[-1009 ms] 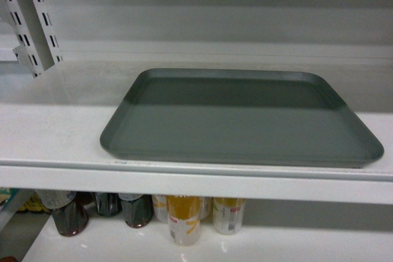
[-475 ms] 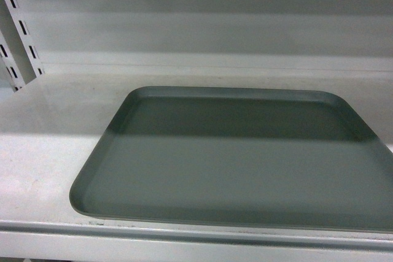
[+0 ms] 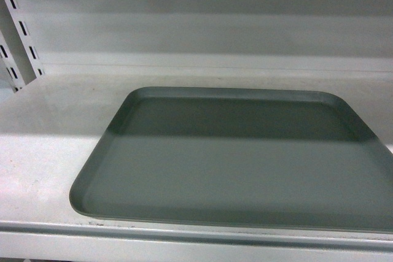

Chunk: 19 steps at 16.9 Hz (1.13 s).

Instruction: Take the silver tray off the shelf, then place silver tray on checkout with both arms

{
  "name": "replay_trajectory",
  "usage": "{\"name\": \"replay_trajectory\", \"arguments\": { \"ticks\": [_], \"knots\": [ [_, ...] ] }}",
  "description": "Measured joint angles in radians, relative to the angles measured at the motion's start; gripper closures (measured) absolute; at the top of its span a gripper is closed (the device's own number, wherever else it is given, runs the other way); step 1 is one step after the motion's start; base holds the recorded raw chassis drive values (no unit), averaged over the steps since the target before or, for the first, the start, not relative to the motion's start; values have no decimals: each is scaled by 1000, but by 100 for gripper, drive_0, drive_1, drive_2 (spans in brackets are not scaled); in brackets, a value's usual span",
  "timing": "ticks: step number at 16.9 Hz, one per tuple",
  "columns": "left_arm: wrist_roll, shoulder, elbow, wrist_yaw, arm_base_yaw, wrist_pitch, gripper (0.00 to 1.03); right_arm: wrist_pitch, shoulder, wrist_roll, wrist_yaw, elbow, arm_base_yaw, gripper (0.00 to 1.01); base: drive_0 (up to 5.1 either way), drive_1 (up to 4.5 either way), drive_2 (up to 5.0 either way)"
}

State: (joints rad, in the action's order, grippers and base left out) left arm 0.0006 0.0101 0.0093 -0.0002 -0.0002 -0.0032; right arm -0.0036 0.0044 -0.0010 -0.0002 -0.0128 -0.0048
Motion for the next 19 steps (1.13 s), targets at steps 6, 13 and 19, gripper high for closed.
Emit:
{"name": "replay_trajectory", "arguments": {
  "ticks": [6,13,19],
  "knots": [
    [-17,65,58,-56,-31,-171,5,-39,7,13,29,-6,10,3,0,0,0],
    [-56,682,168,-45,-150,215,5,556,761,36,-54,-91,-23,3,0,0,0],
    [-99,1410,369,-70,-264,663,5,842,1405,-2,-70,-291,42,3,0,0,0]
  ]
}}
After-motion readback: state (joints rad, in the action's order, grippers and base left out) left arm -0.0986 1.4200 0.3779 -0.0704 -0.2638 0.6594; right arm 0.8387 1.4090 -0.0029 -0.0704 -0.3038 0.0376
